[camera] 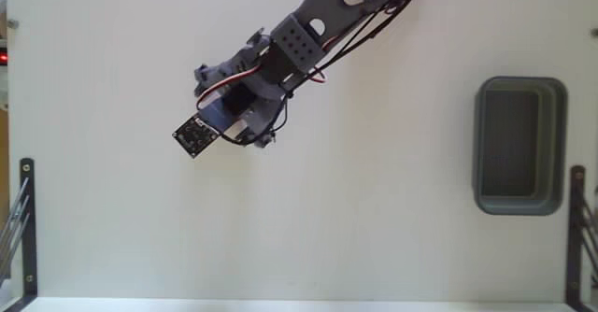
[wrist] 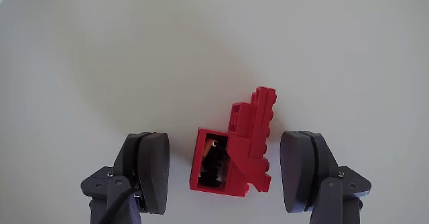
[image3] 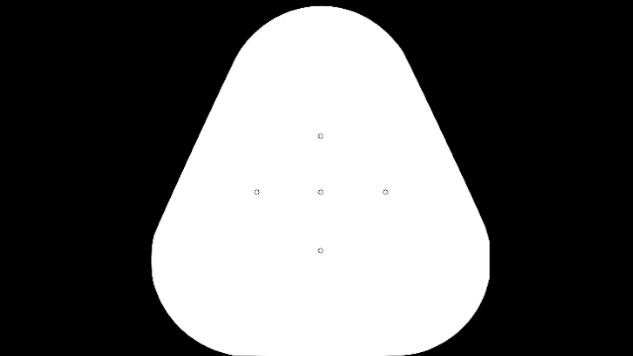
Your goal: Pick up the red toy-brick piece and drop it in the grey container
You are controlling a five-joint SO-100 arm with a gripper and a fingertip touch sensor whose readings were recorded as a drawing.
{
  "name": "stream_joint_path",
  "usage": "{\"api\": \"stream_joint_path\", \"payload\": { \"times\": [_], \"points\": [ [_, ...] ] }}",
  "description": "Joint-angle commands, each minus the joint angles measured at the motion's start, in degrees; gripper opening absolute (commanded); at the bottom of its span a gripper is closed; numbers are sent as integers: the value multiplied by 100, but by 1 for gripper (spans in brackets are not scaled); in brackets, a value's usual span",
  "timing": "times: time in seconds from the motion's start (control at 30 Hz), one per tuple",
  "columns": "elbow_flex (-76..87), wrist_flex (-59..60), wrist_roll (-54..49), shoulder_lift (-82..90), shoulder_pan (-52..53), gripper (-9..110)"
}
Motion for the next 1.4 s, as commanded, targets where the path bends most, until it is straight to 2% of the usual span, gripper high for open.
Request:
{"api": "stream_joint_path", "payload": {
  "times": [0.0,0.53,1.37],
  "points": [
    [-16,-89,18,167,90,110],
    [13,-130,18,156,90,110],
    [13,-130,18,156,90,103]
  ]
}}
